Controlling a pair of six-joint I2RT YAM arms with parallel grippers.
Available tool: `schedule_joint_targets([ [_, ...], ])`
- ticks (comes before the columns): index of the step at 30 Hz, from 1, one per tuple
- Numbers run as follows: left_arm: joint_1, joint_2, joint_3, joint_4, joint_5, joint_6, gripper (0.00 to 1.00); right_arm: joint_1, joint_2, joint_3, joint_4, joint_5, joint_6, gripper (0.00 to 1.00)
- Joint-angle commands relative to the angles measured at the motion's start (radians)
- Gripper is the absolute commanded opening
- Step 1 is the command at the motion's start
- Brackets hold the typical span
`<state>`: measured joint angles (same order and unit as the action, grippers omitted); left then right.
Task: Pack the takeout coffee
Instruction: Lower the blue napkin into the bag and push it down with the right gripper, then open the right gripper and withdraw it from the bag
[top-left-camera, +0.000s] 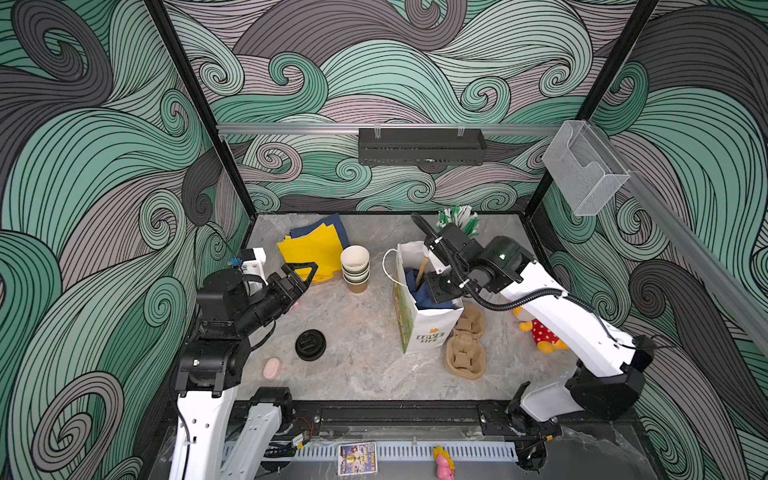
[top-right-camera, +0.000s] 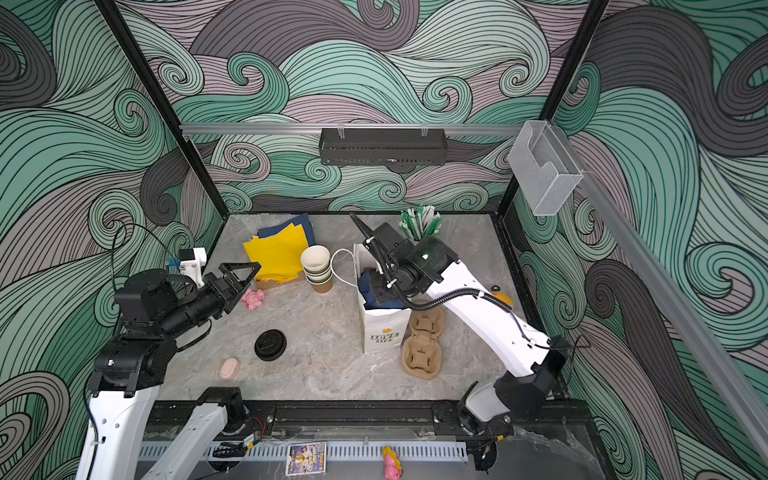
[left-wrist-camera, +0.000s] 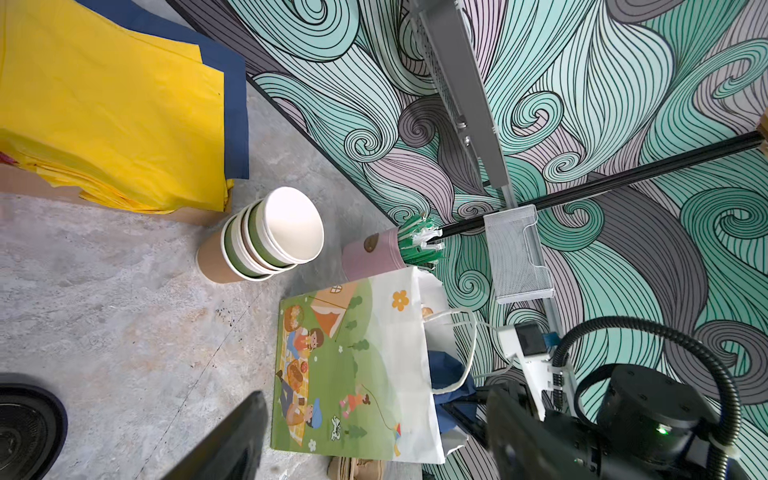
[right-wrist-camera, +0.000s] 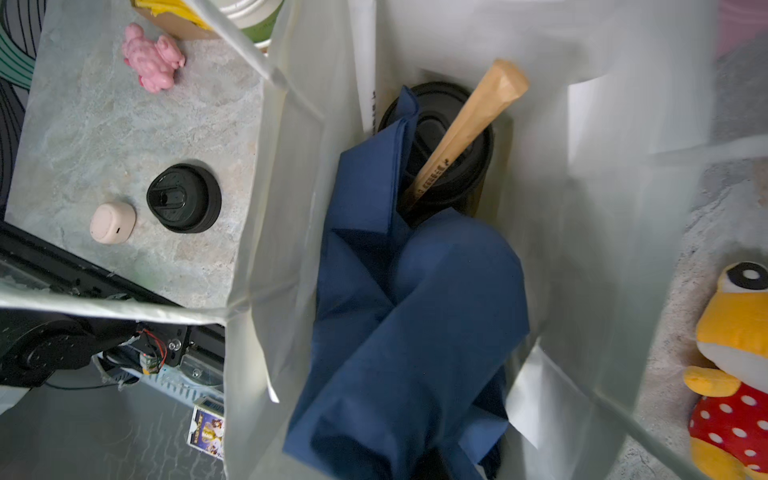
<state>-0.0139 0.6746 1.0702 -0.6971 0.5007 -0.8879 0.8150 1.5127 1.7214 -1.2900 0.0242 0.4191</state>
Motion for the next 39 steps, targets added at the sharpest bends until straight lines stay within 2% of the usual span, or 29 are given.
schedule_joint_targets([
  [1,-0.008,0.005,0.003,-0.013,-0.021,0.007,0.85,-0.004,0.045,0.0,-0.002,-0.085,-0.026,0.08],
  [6,-0.008,0.009,-0.014,-0.013,-0.069,0.01,0.85,-0.004,0.071,-0.002,0.011,-0.098,-0.045,0.35],
  [12,-0.008,0.027,-0.034,-0.014,-0.146,0.011,0.85,-0.007,0.016,0.051,0.01,-0.051,-0.058,0.6],
  [15,-0.008,0.034,-0.039,-0.012,-0.169,0.013,0.85,-0.01,-0.038,0.081,0.005,-0.029,-0.065,0.69],
  [18,-0.008,0.043,-0.047,-0.001,-0.172,0.014,0.85,-0.014,-0.068,0.107,-0.009,-0.015,-0.054,0.71],
  [23,-0.008,0.058,-0.062,0.019,-0.171,0.014,0.85,-0.014,-0.078,0.153,-0.019,-0.014,-0.036,0.67],
  [29,-0.008,0.063,-0.07,0.036,-0.169,0.013,0.85,-0.01,-0.031,0.122,-0.016,-0.08,-0.016,0.49],
  [35,-0.008,0.048,-0.087,0.038,-0.169,0.012,0.85,-0.014,0.011,0.01,0.062,-0.06,-0.016,0.31],
  [39,-0.008,0.03,-0.111,0.038,-0.185,0.006,0.85,-0.023,0.042,-0.072,0.12,-0.061,-0.007,0.24],
])
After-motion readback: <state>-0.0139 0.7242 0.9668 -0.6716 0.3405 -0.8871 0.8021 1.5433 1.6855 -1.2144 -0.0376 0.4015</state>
